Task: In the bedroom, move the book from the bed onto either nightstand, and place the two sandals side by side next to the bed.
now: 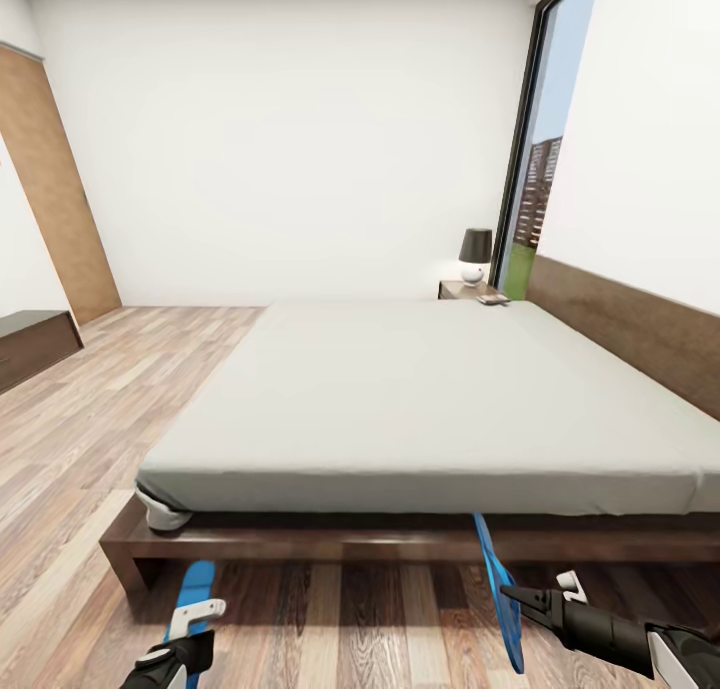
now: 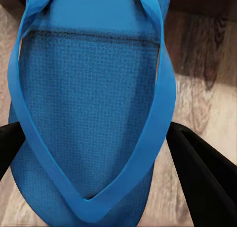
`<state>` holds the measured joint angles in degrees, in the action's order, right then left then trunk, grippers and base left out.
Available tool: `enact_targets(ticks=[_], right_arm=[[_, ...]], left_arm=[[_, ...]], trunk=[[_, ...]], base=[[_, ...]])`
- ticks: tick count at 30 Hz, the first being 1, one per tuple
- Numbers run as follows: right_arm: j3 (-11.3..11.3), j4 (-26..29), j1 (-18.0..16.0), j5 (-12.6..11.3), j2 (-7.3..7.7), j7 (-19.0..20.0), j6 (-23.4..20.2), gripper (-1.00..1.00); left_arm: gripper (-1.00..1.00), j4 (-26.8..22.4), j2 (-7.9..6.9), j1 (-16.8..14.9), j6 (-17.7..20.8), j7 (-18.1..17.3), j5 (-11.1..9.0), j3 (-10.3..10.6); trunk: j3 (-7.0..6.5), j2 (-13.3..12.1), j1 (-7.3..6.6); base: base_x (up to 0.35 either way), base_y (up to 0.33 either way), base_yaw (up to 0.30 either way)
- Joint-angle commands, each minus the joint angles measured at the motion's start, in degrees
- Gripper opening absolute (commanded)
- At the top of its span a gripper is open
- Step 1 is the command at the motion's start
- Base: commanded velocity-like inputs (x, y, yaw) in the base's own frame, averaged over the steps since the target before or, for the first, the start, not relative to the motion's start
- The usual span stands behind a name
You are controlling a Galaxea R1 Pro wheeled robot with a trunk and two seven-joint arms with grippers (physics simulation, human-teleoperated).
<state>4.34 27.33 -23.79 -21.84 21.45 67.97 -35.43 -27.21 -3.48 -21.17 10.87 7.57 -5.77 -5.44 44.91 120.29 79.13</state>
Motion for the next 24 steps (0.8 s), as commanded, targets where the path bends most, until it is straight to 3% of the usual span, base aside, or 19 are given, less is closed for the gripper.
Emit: enact_targets(ticks=[1, 24], right_arm=[[0.1, 0.0, 0.0, -0.3, 0.00, 0.0, -0.6, -1.00], [0.0, 0.0, 0.0, -0.3, 0.00, -0.1, -0.6, -1.00]], left_arm=[[-1.00, -0.1, -0.03, 0.0, 0.3, 0.3, -0.6, 0.1], [-1.00, -0.2, 0.31, 0.0, 0.0, 0.6, -0.6, 0.3]], trunk=[[0.24, 0.4, 0.22], [4.37, 9.7, 5.27]], base=[[0.000, 0.000, 0.000], [0.000, 0.000, 0.000]])
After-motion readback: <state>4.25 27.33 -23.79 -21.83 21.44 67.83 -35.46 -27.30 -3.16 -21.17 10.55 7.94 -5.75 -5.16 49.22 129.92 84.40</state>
